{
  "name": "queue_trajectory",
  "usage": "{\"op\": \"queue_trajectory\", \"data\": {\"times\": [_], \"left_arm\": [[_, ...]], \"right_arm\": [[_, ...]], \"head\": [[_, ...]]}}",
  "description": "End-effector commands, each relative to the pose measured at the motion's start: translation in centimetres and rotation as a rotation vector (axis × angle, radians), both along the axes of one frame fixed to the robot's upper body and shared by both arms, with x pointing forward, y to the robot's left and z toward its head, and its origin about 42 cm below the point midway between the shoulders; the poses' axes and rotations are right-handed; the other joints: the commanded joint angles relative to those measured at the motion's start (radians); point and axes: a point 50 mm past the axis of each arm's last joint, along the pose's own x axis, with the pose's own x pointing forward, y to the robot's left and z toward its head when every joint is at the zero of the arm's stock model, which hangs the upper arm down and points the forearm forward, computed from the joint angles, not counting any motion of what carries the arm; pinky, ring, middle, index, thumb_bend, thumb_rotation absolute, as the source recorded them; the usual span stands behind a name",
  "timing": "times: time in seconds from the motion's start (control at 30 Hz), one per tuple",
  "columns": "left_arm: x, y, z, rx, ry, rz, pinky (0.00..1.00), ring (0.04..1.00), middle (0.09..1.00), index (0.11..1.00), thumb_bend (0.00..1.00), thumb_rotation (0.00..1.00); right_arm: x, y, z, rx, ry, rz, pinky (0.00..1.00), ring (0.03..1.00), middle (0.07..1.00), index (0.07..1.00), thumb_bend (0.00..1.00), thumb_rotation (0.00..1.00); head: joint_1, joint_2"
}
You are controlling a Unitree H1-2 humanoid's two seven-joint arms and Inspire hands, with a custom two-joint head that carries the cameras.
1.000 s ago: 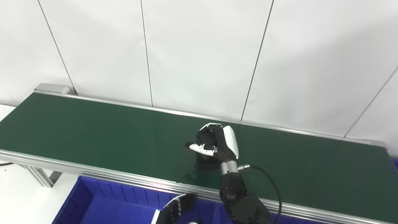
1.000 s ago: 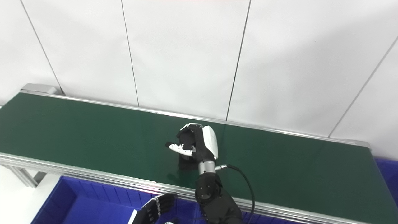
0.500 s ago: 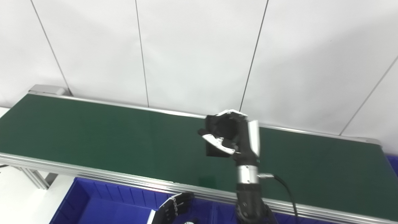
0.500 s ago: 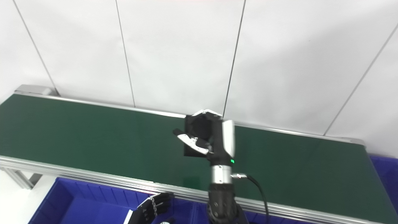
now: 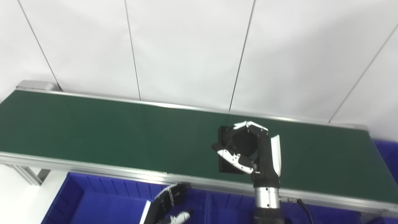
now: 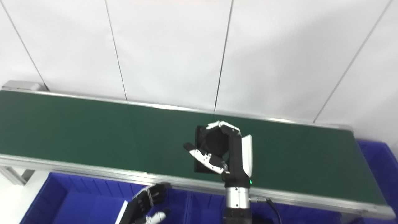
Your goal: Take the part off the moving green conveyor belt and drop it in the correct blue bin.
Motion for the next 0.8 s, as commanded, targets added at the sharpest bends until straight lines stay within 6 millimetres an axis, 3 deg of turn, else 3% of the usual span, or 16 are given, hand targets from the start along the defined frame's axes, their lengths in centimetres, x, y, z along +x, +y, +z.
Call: {"op": "queue_trajectory", "data": {"times": [0.0, 0.33, 0.6, 0.77], "left_arm": [[0.5, 0.3, 1.3, -0.021, -0.077, -0.003, 0.76, 0.738, 0.746, 0.723, 0.58, 0.00], [0.7, 1.0, 2.8, -0.028, -0.140, -0.014, 0.74, 0.722, 0.732, 0.717, 0.56, 0.00], [0.9, 2.3, 3.1, -0.033, -0.158, -0.009, 0.76, 0.730, 0.733, 0.725, 0.56, 0.00], [0.9, 2.2, 3.3, -0.049, -0.163, 0.001, 0.76, 0.732, 0.733, 0.718, 0.56, 0.00]], "right_arm": [[-1.2, -1.0, 0.6, 0.011, -0.033, -0.015, 0.39, 0.460, 0.510, 0.265, 0.50, 0.00], [-5.5, -3.4, -4.6, 0.001, 0.183, -0.118, 0.40, 0.455, 0.500, 0.279, 0.50, 0.00], [-5.7, -4.0, -9.2, -0.005, 0.332, -0.155, 0.43, 0.439, 0.487, 0.292, 0.50, 0.00], [-5.1, -4.9, -10.9, -0.010, 0.378, -0.198, 0.41, 0.445, 0.493, 0.296, 0.50, 0.00]], "head": [[0.000, 0.006], [-0.038, 0.135], [-0.072, 0.156], [-0.072, 0.158]]}}
